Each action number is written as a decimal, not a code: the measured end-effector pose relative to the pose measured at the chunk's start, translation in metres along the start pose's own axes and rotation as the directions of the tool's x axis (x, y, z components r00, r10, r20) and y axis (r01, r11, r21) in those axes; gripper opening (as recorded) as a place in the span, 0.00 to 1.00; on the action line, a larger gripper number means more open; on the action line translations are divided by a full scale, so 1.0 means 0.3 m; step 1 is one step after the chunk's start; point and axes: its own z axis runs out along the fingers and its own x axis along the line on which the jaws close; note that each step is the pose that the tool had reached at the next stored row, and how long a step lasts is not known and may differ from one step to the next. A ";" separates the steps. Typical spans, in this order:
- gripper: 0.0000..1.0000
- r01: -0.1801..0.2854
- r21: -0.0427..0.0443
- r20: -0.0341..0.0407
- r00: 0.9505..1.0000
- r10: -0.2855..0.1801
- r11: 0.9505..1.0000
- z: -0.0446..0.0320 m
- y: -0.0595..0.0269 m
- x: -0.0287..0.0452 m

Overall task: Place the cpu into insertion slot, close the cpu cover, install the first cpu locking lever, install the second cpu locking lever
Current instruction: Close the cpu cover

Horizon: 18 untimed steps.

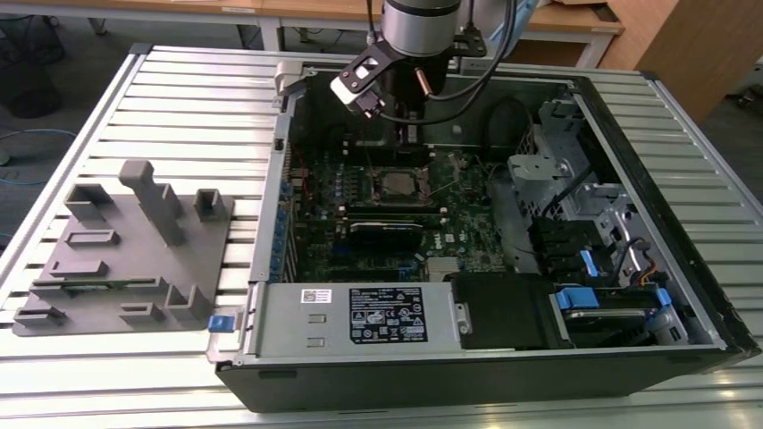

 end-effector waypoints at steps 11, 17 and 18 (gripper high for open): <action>0.11 0.000 0.000 0.000 1.000 0.000 1.000 -0.008 0.002 0.000; 0.11 0.000 0.000 0.000 1.000 0.000 1.000 -0.020 0.002 0.000; 0.11 0.000 0.000 0.000 1.000 0.000 1.000 -0.020 0.002 0.000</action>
